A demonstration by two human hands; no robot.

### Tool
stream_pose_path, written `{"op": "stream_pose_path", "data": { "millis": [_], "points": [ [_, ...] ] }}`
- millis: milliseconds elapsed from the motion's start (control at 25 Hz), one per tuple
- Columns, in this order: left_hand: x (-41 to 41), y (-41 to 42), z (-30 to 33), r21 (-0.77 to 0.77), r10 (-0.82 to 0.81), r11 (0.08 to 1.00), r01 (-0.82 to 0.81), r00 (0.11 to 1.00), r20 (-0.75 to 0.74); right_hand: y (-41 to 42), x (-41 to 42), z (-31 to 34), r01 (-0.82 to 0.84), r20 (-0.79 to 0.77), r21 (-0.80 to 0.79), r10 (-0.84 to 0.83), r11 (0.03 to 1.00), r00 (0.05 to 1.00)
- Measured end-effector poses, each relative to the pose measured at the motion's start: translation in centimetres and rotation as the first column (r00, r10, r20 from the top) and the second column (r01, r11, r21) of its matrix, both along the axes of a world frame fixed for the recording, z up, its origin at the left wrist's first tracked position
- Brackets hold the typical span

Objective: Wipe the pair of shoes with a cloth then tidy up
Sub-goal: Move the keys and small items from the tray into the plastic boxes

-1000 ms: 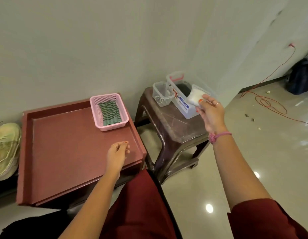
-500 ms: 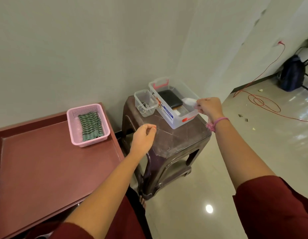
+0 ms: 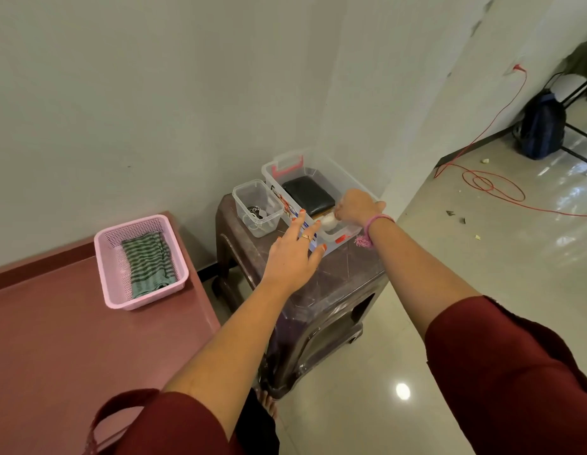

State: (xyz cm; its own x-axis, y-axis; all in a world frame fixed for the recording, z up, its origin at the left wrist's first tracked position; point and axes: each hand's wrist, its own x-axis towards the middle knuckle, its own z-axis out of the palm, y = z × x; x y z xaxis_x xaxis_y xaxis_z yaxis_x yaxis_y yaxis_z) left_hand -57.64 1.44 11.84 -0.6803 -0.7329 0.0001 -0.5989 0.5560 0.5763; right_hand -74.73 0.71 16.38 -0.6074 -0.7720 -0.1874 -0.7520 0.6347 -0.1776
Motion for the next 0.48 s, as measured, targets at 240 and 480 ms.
{"op": "stream_pose_path", "data": {
  "millis": [240, 480],
  "points": [
    [0.1, -0.3, -0.5, 0.045, -0.01, 0.999, 0.01, 1.0, -0.004, 0.3, -1.3, 0.9, -0.159, -0.029, 0.279, 0.173, 0.947, 0.984],
    [0.2, -0.6, -1.3, 0.035, -0.009, 0.999, 0.01, 1.0, -0.017, -0.9, -2.6, 1.4, -0.321, 0.046, 0.132, 0.317, 0.938, 0.947]
  ]
}}
